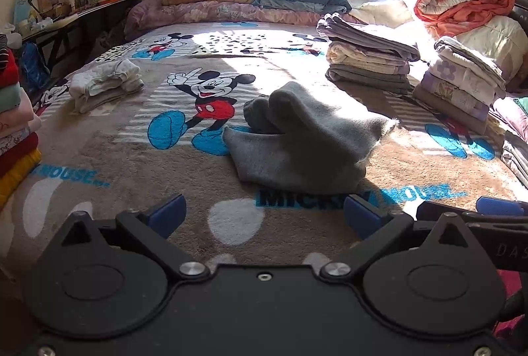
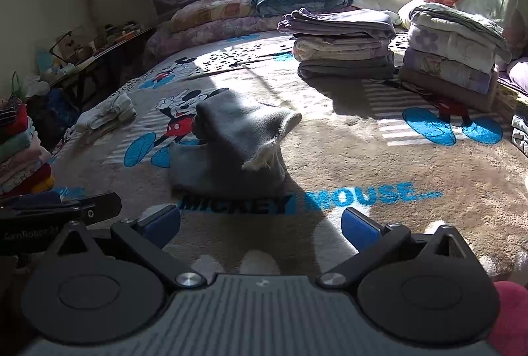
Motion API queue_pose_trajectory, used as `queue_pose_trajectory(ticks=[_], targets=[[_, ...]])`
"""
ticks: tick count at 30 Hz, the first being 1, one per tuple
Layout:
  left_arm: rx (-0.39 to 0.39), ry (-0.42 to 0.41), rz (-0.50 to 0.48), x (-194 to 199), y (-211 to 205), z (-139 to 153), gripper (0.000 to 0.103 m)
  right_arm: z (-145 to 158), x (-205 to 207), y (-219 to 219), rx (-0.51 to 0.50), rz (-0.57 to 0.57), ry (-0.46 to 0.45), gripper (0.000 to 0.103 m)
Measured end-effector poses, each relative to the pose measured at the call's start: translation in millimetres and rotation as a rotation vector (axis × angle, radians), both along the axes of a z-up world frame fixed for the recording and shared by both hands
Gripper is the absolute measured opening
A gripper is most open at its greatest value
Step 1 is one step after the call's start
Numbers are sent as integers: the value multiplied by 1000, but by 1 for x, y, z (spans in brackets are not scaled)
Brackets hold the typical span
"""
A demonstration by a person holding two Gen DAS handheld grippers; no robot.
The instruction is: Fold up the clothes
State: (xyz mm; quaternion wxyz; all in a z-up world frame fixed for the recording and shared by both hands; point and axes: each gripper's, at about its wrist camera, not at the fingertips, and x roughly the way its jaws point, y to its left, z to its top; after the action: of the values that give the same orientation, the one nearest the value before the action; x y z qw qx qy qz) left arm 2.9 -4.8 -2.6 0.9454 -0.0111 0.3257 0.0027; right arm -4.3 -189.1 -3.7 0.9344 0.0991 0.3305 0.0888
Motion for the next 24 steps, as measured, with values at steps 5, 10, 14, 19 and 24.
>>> queue_pose_trajectory(ticks=[5, 10, 14, 19, 24], targets=[[-2, 2, 4, 0, 1, -1, 103, -1, 0, -2, 4, -2, 0, 103], [-8, 7, 11, 1, 4, -3, 103, 0, -1, 0, 0, -1, 0, 103], [-11, 6, 13, 1, 5, -3, 103, 0, -1, -1, -2, -3, 0, 103], [-10, 9, 9, 1, 4, -4, 103, 0, -1, -1, -6, -5, 0, 103], [-9, 12, 9, 2, 5, -5, 103, 0, -1, 0, -8, -2, 2, 103]])
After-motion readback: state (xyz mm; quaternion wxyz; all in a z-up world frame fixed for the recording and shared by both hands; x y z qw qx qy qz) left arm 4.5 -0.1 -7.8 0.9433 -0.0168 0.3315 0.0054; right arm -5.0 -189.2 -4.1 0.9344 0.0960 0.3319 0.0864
